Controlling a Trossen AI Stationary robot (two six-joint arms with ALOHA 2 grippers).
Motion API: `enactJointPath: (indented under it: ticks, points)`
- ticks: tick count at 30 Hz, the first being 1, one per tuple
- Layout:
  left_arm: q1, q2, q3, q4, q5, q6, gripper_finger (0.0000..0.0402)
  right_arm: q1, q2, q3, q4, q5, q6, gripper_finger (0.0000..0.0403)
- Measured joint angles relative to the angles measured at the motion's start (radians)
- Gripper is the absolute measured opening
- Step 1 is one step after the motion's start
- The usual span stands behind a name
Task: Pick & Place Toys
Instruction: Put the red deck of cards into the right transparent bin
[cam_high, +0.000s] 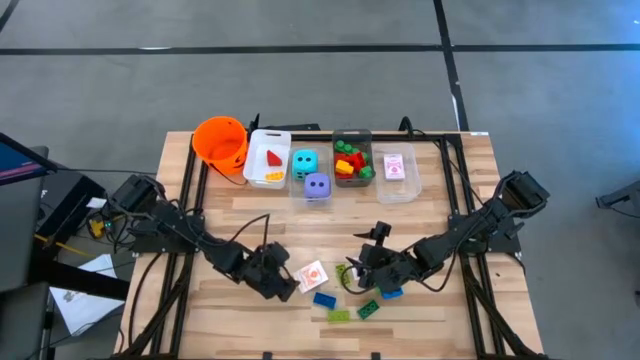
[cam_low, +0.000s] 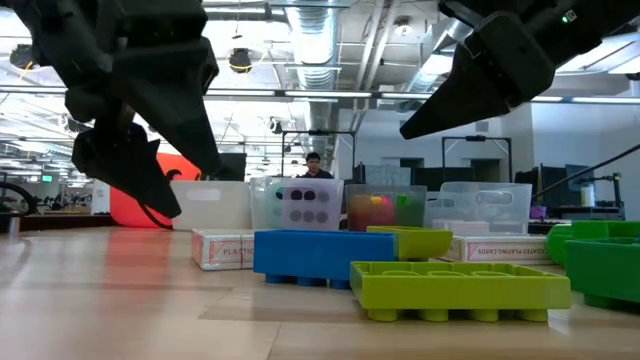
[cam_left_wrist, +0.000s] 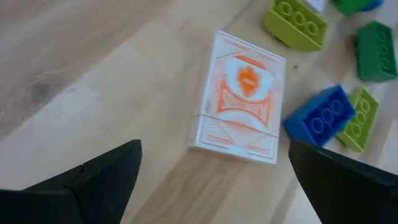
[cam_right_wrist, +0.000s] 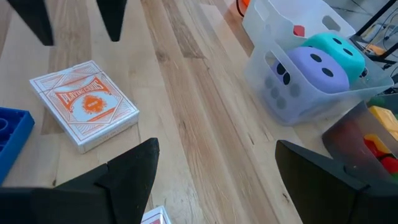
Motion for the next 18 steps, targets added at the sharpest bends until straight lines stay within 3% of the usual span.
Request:
enactJointPath:
  ticks: [18]
  points:
    - [-0.063,0.060,0.001,0.099,-0.120,0.149,0.0396,0.000,0.000,0.000,-0.014,0.000,0.000,0.0317]
